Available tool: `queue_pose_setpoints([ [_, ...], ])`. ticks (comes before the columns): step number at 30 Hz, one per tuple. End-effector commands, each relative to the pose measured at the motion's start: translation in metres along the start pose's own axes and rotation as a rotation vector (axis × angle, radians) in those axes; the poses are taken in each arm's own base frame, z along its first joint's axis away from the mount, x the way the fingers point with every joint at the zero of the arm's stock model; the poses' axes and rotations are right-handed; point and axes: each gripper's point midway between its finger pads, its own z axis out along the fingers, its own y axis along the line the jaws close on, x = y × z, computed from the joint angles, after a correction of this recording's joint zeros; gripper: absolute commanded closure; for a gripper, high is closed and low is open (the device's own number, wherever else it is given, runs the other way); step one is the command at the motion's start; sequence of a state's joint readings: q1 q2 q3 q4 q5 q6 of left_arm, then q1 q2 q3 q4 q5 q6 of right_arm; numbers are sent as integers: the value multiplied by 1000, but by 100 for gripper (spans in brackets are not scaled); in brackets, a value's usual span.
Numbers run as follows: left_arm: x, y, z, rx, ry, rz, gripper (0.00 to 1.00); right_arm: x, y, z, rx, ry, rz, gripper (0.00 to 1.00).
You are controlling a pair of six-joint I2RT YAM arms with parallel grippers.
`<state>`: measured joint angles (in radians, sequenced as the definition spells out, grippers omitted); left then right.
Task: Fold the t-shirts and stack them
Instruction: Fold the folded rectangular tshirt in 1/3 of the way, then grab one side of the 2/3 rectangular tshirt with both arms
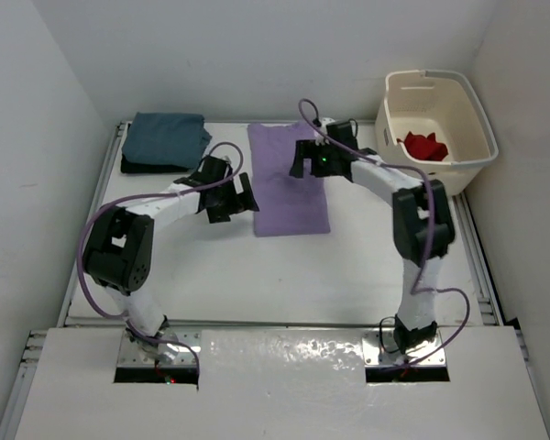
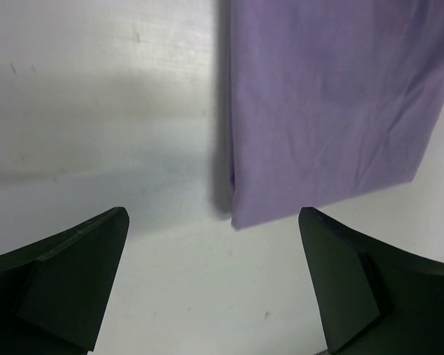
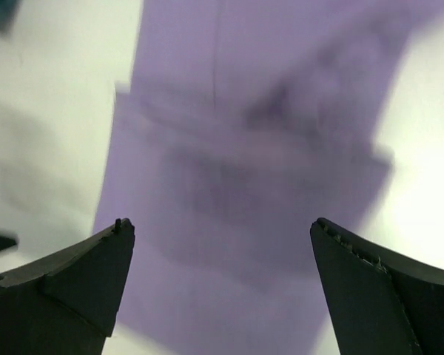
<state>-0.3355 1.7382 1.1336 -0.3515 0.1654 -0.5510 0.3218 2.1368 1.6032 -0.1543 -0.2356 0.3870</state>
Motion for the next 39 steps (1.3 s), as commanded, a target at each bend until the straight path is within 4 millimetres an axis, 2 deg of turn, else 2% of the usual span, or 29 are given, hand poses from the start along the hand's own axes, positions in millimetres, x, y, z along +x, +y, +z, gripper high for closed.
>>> queue_pose_setpoints([
  [1, 17, -12, -10, 43, -8, 33, 0, 12, -4, -54, 57, -31, -26, 1],
  [2, 21, -13, -13, 50, -11, 31, 0, 10, 0, -76, 62, -60, -27, 1],
  [3, 27, -14, -12, 59, -3, 33, 0, 21, -6, -85, 93, -52, -16, 1],
  [4, 34, -10, -9, 61, 5, 32, 0, 57, -18, -90, 120, 8, 1, 1],
  [5, 37, -11, -8, 68, 9, 31, 0, 68, -22, -98, 134, 22, 8, 1],
  [6, 42, -12, -6, 73, 19, 30, 0, 68, -20, -112, 135, 3, 18, 1],
  [7, 46, -11, -4, 77, 23, 30, 0, 93, -27, -117, 141, 48, 42, 1],
  [8, 50, -13, -2, 89, 32, 31, 2, 100, -25, -120, 128, 51, 55, 1],
  [9, 52, -15, -1, 95, 34, 30, 3, 115, -23, -124, 113, 70, 69, 1],
  [11, 56, -18, 4, 116, 32, 29, 13, 126, -13, -122, 49, 88, 102, 1],
  [13, 60, -23, 8, 139, 39, 32, 18, 143, -11, -119, 29, 130, 133, 2],
  [14, 62, -22, 12, 134, 47, 30, 26, 147, -8, -117, 6, 136, 146, 5],
  [16, 63, -25, 15, 137, 48, 35, 33, 155, -10, -113, 9, 151, 158, 7],
  [17, 66, -25, 17, 136, 55, 39, 40, 159, -12, -112, 17, 160, 166, 9],
  [21, 70, -24, 26, 126, 61, 35, 44, 173, -22, -105, 56, 173, 195, 17],
  [26, 73, -25, 39, 126, 83, 36, 58, 170, -25, -91, 62, 146, 237, 29],
  [27, 71, -27, 40, 128, 82, 38, 64, 171, -27, -89, 69, 145, 245, 34],
  [29, 73, -27, 42, 126, 87, 44, 70, 175, -29, -85, 75, 157, 250, 41],
  [32, 70, -28, 46, 126, 76, 50, 75, 174, -30, -80, 68, 152, 250, 43],
  [33, 69, -29, 47, 131, 75, 52, 80, 174, -31, -78, 70, 152, 252, 45],
  [34, 71, -29, 50, 133, 88, 54, 94, 179, -33, -79, 81, 179, 258, 51],
  [35, 66, -32, 50, 136, 80, 56, 100, 179, -32, -78, 84, 184, 260, 56],
  [37, 66, -33, 51, 135, 78, 61, 100, 178, -30, -79, 67, 179, 258, 68],
  [39, 63, -36, 47, 147, 62, 61, 100, 177, -29, -84, 71, 173, 253, 72],
])
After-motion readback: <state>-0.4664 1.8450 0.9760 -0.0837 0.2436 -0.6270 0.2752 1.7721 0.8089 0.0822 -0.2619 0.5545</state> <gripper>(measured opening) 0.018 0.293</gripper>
